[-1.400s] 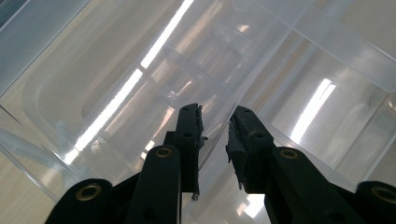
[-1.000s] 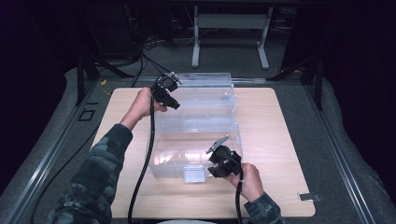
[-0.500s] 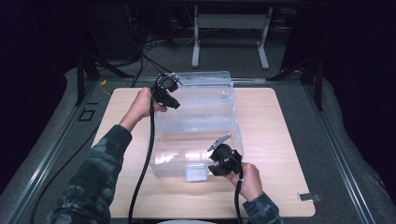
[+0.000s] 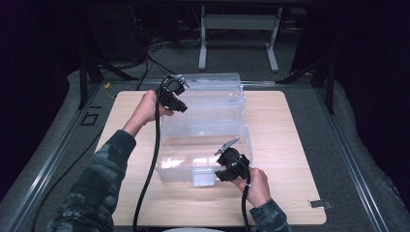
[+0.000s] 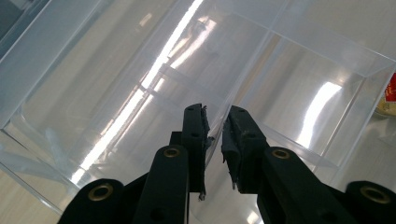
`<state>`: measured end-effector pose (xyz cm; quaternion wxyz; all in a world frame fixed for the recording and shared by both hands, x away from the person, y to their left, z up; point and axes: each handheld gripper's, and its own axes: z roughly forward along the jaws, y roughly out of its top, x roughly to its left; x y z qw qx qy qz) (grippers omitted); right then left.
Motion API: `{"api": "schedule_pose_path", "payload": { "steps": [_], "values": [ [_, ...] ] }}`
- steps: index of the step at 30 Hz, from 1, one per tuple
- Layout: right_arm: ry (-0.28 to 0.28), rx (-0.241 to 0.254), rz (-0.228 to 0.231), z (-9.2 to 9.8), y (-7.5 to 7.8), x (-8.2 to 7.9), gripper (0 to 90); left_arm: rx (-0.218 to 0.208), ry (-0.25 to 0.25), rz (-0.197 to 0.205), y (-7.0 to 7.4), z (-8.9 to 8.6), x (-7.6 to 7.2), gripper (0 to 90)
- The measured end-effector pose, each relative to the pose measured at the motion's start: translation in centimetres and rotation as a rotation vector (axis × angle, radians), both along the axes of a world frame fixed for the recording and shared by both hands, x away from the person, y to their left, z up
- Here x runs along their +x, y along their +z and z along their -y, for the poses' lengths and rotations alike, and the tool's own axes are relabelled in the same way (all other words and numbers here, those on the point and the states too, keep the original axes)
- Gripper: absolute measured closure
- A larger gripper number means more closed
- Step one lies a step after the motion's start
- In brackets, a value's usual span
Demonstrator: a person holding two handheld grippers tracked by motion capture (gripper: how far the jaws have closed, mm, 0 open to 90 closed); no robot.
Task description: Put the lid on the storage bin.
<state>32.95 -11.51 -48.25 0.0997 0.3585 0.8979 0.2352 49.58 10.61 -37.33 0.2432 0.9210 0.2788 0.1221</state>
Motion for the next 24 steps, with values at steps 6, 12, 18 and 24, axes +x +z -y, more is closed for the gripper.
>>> {"api": "schedule_pose_path", "payload": {
  "steps": [6,12,18,24],
  "values": [
    [-0.011,0.016,-0.008,0.1,-0.1,0.4,55.0,-0.012,-0.011,0.017,0.3,0.2,-0.5,78.0],
    [-0.02,0.02,-0.011,0.2,-0.2,0.8,54.9,-0.012,-0.027,0.029,0.8,0.3,-1.0,78.1],
    [-0.03,0.022,-0.007,0.3,-0.2,1.3,54.9,-0.02,-0.036,0.038,1.1,0.5,-1.5,78.2],
    [-0.031,0.025,-0.021,0.4,-0.2,1.8,54.8,-0.028,-0.035,0.049,1.2,0.4,-2.0,78.1]
  ]
}}
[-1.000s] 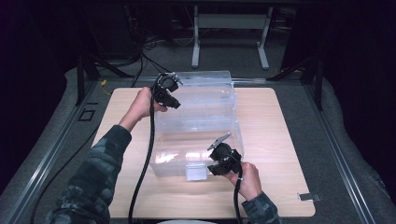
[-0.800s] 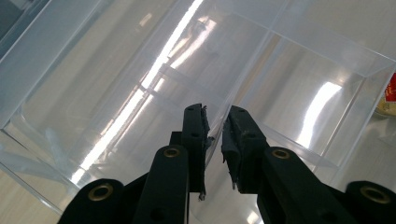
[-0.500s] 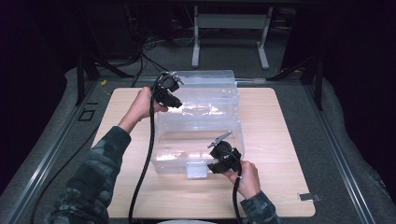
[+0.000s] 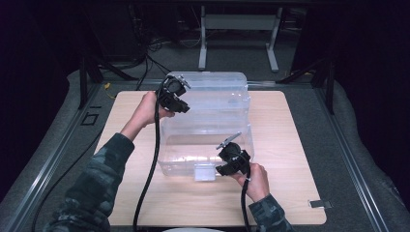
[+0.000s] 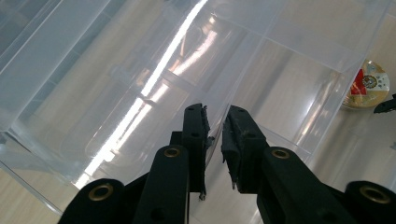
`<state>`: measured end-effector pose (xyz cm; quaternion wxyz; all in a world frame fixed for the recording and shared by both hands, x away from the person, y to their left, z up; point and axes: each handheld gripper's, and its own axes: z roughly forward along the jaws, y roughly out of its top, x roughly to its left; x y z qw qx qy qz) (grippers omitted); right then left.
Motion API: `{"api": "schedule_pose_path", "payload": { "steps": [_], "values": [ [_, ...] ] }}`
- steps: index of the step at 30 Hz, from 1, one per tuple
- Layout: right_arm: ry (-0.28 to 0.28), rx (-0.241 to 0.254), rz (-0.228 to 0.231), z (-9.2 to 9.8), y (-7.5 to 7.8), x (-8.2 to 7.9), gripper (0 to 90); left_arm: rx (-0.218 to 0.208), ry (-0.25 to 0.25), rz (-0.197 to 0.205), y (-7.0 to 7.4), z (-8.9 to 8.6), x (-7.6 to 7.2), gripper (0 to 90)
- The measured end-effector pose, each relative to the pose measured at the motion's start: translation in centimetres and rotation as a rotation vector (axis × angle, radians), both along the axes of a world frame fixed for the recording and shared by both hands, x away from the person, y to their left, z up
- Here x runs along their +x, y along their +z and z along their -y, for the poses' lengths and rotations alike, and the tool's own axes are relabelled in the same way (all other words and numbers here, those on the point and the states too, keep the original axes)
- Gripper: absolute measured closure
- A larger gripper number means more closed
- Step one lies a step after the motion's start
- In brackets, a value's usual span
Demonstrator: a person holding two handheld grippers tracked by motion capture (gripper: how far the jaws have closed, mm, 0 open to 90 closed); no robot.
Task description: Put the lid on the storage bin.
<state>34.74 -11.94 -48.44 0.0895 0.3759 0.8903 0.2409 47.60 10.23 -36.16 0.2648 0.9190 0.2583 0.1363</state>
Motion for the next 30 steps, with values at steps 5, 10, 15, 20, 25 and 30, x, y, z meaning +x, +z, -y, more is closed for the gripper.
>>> {"api": "schedule_pose_path", "payload": {
  "steps": [5,10,15,20,25,30],
  "values": [
    [0.0,-0.004,0.0,0.0,0.0,0.3,54.5,0.003,-0.006,0.012,0.1,-0.1,-0.5,78.3],
    [-0.004,-0.015,0.001,0.1,0.0,0.7,54.1,0.003,-0.011,0.024,0.1,-0.1,-1.0,78.4],
    [-0.011,-0.01,0.0,0.0,0.0,1.0,53.8,-0.008,-0.017,0.027,0.1,-0.2,-1.3,78.4],
    [-0.014,-0.014,0.001,0.1,0.0,1.3,53.7,-0.014,-0.02,0.029,0.1,-0.3,-1.5,78.4],
    [-0.015,-0.014,-0.003,0.1,0.0,1.7,53.3,-0.017,-0.025,0.045,0.0,-0.3,-2.0,78.5],
    [-0.017,-0.018,-0.009,0.1,-0.1,2.0,52.7,-0.025,-0.031,0.042,-0.1,-0.5,-2.4,78.5]
  ]
}}
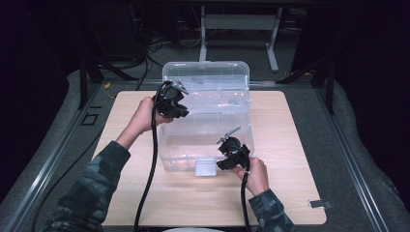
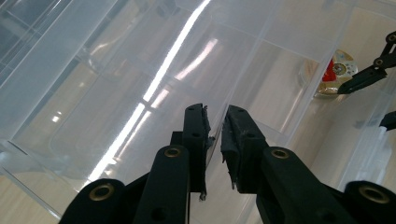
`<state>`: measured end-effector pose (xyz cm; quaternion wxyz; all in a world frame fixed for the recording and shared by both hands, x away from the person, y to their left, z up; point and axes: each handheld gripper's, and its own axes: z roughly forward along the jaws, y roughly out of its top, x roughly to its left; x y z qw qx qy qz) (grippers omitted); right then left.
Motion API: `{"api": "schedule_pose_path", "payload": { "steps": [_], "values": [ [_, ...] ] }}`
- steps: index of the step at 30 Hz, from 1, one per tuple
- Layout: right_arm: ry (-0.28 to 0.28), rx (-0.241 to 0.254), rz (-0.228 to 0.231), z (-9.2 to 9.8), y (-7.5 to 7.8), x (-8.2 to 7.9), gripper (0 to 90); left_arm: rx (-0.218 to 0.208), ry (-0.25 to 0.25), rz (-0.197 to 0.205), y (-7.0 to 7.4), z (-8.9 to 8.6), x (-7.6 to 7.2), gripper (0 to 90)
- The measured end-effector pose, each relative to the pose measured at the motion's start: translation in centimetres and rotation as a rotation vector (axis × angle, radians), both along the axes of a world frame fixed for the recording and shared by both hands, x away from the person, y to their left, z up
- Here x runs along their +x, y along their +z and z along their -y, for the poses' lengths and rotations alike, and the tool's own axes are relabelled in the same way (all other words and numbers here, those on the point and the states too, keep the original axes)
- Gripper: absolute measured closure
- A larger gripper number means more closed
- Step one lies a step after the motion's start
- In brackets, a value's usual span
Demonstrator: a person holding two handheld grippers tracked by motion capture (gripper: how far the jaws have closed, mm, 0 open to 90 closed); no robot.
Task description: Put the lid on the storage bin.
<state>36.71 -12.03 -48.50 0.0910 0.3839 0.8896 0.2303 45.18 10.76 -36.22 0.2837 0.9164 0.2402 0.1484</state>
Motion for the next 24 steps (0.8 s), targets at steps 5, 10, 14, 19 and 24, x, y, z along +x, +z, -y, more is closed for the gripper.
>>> {"api": "schedule_pose_path", "payload": {
  "steps": [5,10,14,19,24],
  "values": [
    [-0.002,-0.003,-0.009,0.0,0.0,0.3,51.8,-0.007,-0.01,0.011,-0.1,-0.1,-0.5,78.8],
    [-0.003,-0.006,-0.009,0.0,0.0,0.4,51.7,-0.008,-0.012,0.023,-0.3,-0.3,-1.2,78.8],
    [-0.003,-0.008,-0.008,0.0,0.0,0.4,51.7,-0.008,-0.016,0.03,-0.5,-0.3,-1.7,78.9],
    [-0.001,-0.012,-0.011,0.0,0.0,0.4,51.6,0.001,-0.022,0.041,-0.7,-0.4,-2.5,79.1],
    [0.003,-0.004,-0.006,0.0,-0.1,0.4,51.3,-0.008,-0.037,0.041,-1.0,-0.6,-3.1,79.2]
  ]
}}
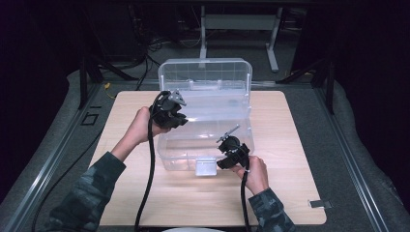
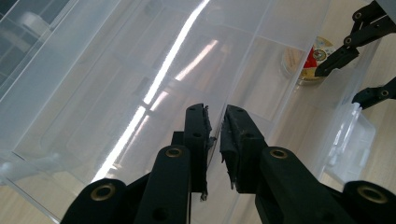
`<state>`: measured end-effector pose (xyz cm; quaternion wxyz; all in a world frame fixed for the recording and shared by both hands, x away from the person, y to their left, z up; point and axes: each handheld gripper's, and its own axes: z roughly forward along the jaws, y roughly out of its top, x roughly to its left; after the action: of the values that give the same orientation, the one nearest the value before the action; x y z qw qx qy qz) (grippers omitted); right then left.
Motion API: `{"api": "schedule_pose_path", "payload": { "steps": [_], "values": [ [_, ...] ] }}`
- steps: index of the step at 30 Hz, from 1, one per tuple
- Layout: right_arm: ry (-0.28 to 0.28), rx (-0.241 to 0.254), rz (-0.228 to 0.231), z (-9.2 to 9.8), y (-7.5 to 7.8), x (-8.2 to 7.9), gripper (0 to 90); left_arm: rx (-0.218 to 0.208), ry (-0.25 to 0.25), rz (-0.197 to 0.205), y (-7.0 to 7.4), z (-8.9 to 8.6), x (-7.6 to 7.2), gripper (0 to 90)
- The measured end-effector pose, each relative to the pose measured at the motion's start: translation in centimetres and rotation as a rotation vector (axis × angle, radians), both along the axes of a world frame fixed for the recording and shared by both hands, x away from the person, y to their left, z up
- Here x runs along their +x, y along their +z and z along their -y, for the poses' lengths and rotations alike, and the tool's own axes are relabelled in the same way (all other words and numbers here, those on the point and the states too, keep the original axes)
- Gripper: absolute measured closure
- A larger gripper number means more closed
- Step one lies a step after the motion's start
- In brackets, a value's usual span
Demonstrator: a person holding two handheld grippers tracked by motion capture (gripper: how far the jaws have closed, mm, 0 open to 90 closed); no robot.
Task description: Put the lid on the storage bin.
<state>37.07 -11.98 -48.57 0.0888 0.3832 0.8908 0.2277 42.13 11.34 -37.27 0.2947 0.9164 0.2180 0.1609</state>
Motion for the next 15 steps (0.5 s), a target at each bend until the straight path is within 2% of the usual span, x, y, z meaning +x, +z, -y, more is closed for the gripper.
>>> {"api": "schedule_pose_path", "payload": {
  "steps": [2,15],
  "values": [
    [-0.002,-0.013,0.003,0.0,0.0,0.0,51.1,-0.008,-0.001,0.001,-0.2,-0.1,-0.2,79.1],
    [-0.006,-0.023,0.012,-0.2,0.0,-0.2,50.1,-0.023,-0.007,0.006,-0.9,-0.4,-1.4,79.1]
  ]
}}
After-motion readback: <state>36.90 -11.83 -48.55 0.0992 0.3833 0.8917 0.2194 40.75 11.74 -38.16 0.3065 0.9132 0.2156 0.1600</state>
